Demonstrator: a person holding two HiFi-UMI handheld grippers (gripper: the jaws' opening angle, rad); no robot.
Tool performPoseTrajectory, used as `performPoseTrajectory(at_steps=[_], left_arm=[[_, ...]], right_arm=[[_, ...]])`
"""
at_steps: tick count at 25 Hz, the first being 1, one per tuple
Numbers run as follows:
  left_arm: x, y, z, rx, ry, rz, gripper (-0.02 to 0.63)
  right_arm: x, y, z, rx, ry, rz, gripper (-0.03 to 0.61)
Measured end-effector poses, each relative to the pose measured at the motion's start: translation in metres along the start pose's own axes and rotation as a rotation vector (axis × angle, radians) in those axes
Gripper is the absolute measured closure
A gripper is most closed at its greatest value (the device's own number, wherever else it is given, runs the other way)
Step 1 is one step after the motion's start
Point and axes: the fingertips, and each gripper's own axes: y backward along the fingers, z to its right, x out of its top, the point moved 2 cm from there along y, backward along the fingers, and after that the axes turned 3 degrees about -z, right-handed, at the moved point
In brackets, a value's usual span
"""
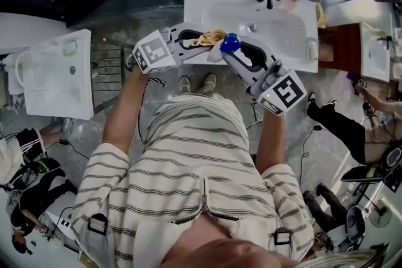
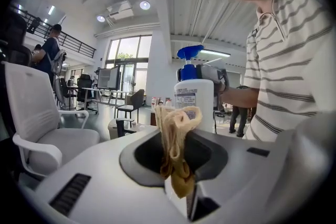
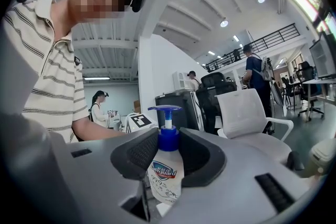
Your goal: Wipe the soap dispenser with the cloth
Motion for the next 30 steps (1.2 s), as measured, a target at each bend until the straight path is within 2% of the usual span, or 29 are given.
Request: performPoseTrajectory(at_steps=[9,20,30], left_arm=[[-0.011,0.007,0.004,0.013,0.014,-0.014,0.531],[-0.013,0.020,0.010,0.052,0.067,0.013,0.529],[-0.006,0.027,0.009,0.137,0.079,0.043,0.529]], right_arm=[[-0.001,0.001,0.005,-0.011,-0.009,0.006,0.453],[-0.003,-0.002,0.010,-0.034,-0.031,0.008,0.453],[-0.009,-0.006,0.022,-0.098,-0.068,-0.019,0.453]])
